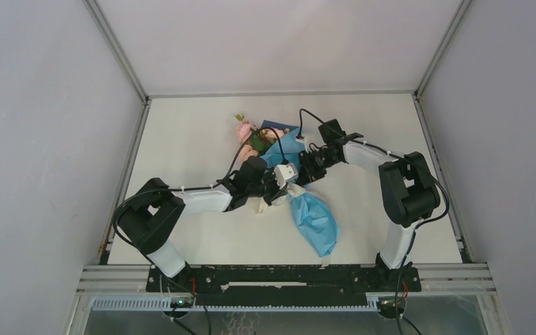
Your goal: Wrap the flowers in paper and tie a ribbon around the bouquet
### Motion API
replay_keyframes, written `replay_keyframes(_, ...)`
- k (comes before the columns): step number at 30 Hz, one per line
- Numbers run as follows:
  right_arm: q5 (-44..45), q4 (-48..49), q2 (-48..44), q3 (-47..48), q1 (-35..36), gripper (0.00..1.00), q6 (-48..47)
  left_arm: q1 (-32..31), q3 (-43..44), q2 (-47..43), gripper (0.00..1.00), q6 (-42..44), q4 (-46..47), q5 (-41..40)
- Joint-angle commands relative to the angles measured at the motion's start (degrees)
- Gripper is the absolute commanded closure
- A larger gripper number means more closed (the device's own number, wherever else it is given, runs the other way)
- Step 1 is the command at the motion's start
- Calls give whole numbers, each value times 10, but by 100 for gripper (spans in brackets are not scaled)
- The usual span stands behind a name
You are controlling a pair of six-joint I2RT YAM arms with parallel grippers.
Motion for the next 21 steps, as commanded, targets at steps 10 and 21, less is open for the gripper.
replay_keyframes(10, -76, -6, -5, 28, 11, 69, -51, 3, 43, 9, 100, -21, 37, 7)
replay_keyframes(21, -94, 2, -25, 28, 5, 65, -54, 9, 55, 0, 100, -15, 17, 0)
